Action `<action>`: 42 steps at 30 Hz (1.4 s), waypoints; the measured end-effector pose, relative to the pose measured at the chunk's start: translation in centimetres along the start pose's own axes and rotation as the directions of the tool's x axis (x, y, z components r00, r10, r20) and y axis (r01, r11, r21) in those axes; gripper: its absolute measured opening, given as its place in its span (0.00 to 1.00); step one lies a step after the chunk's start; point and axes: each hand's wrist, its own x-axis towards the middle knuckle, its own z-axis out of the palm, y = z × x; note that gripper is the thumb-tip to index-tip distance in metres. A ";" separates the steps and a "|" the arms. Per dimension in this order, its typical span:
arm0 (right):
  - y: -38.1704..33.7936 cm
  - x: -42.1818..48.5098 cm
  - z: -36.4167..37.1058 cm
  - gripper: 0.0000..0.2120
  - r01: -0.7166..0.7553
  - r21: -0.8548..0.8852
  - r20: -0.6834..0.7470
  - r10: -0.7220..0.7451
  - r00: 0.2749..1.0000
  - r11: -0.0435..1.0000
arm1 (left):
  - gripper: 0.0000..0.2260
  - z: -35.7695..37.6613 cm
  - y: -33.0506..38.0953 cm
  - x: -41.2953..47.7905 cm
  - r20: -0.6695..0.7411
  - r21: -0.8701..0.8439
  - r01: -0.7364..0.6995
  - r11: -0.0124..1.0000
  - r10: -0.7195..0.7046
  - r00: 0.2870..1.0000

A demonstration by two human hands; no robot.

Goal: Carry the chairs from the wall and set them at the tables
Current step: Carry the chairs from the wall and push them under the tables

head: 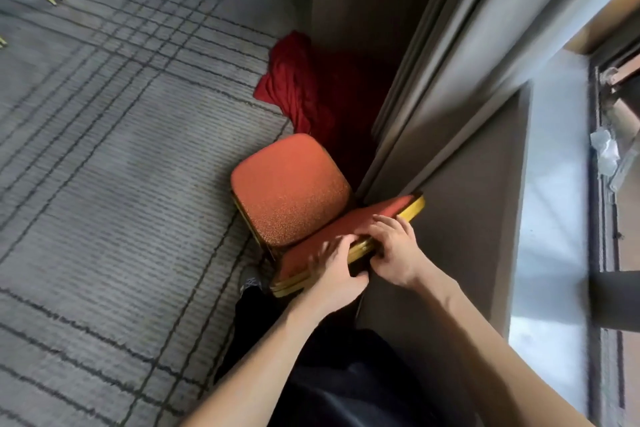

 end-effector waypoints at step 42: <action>-20.3 21.6 -4.9 0.15 0.018 -0.188 -0.569 -0.124 0.813 0.982 | 0.13 -34.6 -6.7 6.8 -0.620 0.399 -0.040 0.916 0.302 0.724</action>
